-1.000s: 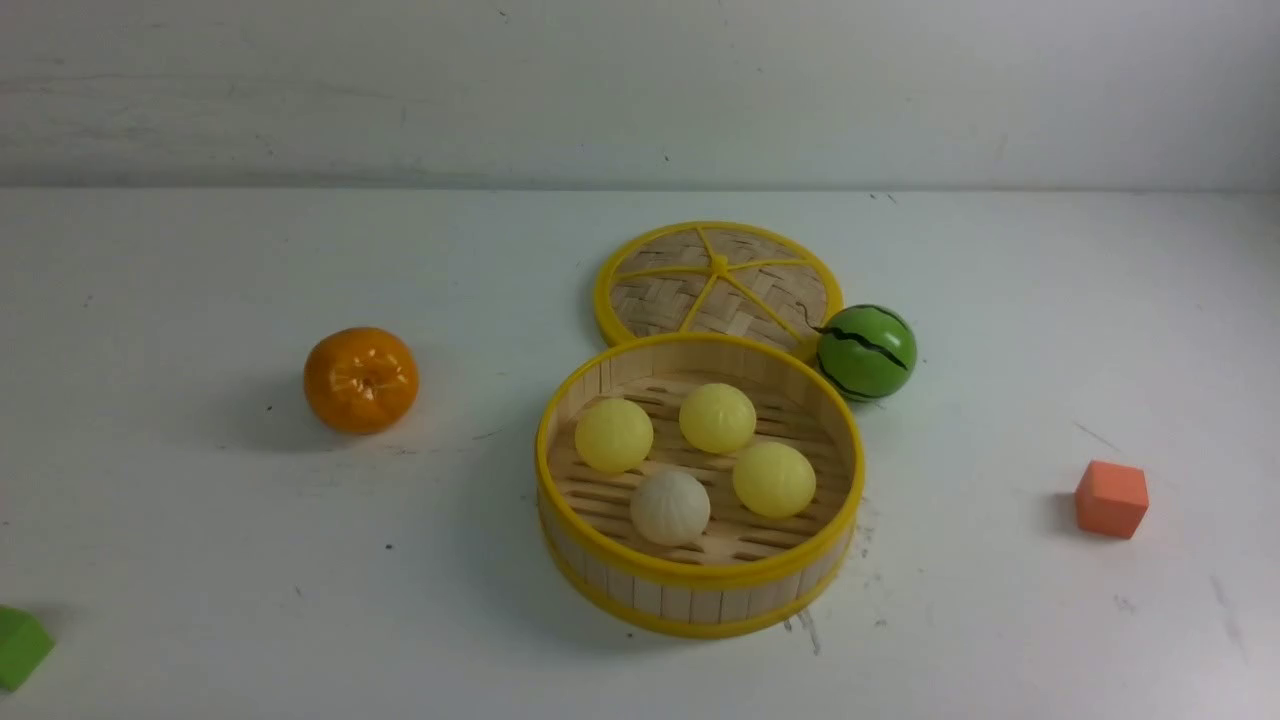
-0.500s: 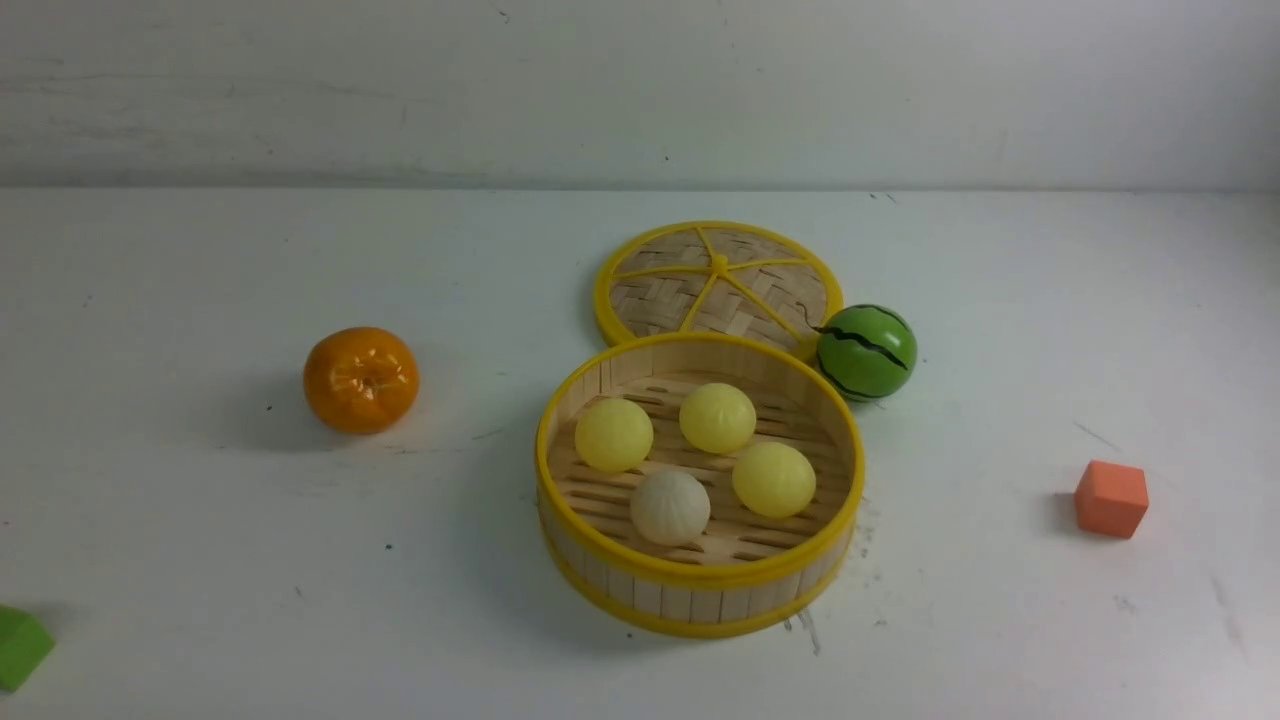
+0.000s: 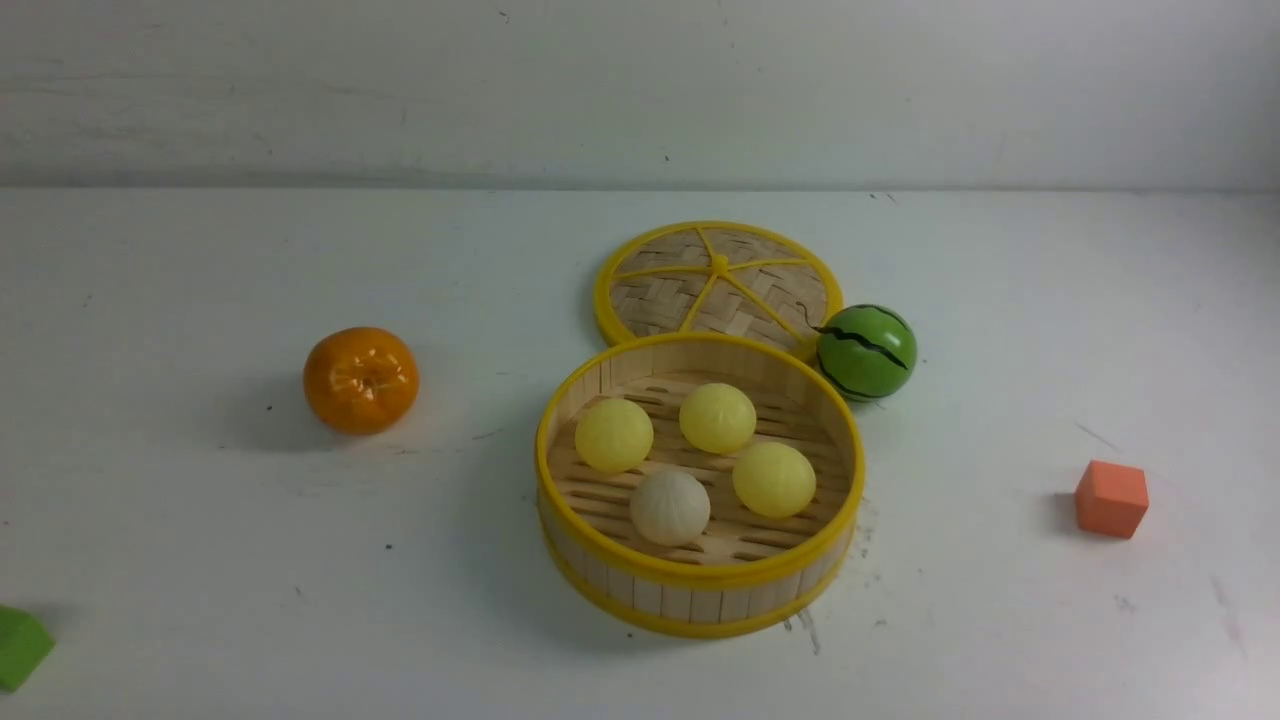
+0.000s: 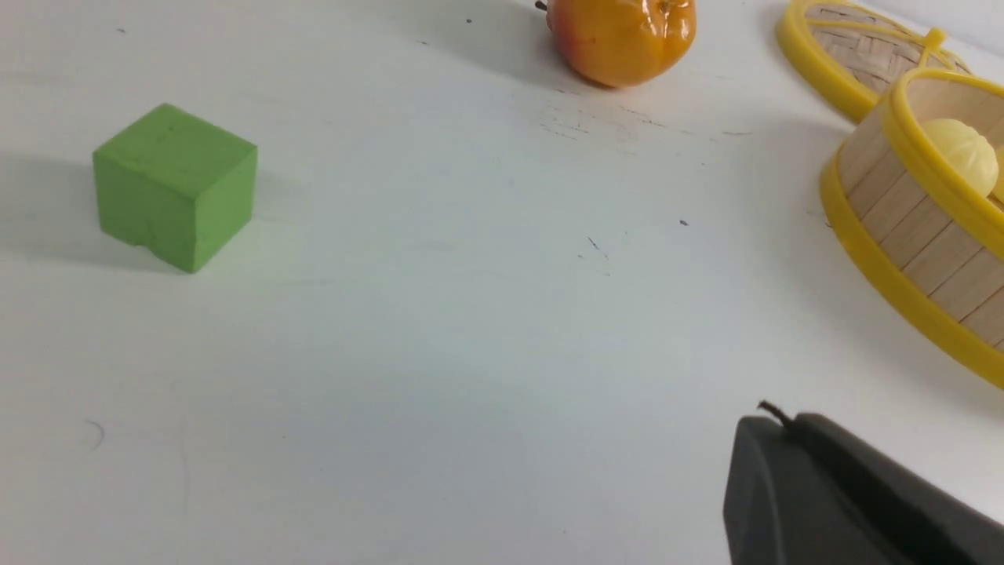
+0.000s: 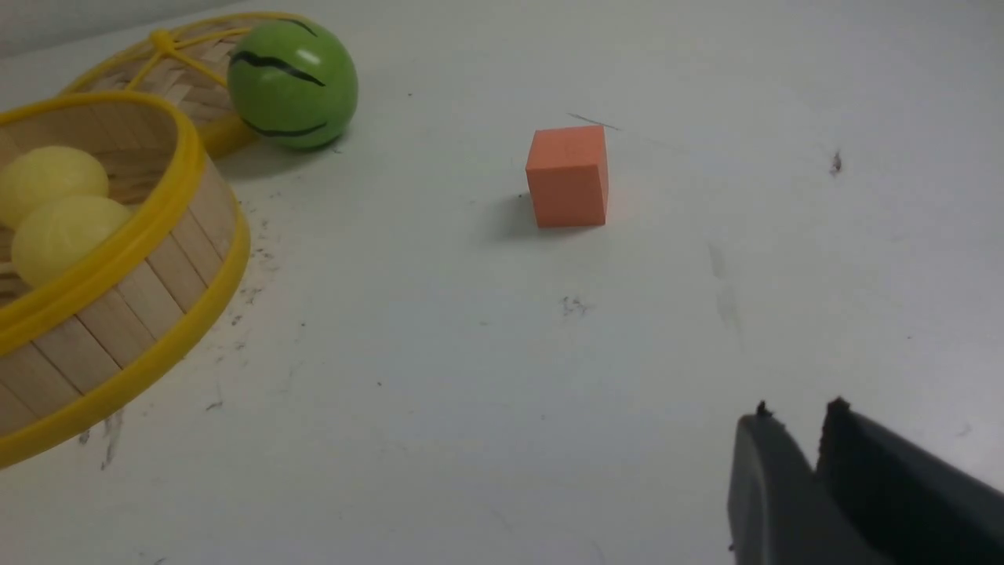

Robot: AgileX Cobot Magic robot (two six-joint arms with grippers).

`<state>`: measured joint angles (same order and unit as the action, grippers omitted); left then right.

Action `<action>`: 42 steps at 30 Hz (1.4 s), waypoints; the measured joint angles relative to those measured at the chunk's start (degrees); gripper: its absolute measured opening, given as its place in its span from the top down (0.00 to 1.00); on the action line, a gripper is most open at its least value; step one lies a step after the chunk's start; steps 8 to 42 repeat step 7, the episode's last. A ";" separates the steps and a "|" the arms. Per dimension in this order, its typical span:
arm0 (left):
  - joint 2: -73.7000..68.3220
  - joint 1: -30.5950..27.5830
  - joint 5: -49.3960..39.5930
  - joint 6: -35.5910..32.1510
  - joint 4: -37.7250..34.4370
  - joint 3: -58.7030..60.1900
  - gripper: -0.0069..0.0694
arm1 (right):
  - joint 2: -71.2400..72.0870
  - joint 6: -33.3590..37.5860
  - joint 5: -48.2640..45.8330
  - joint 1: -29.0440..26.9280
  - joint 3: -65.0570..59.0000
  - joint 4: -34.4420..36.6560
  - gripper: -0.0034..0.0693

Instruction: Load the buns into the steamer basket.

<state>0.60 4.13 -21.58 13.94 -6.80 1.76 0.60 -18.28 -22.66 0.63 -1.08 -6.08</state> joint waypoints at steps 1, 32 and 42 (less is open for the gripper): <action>0.00 0.00 0.00 0.00 0.00 0.00 0.93 | 0.00 0.00 0.00 0.00 0.00 0.00 0.81; 0.00 0.00 0.00 0.02 0.00 0.00 0.93 | 0.00 0.00 0.00 0.00 0.00 0.00 0.81; 0.00 0.00 0.00 0.02 0.00 0.00 0.93 | 0.00 0.00 0.00 0.00 0.00 0.00 0.81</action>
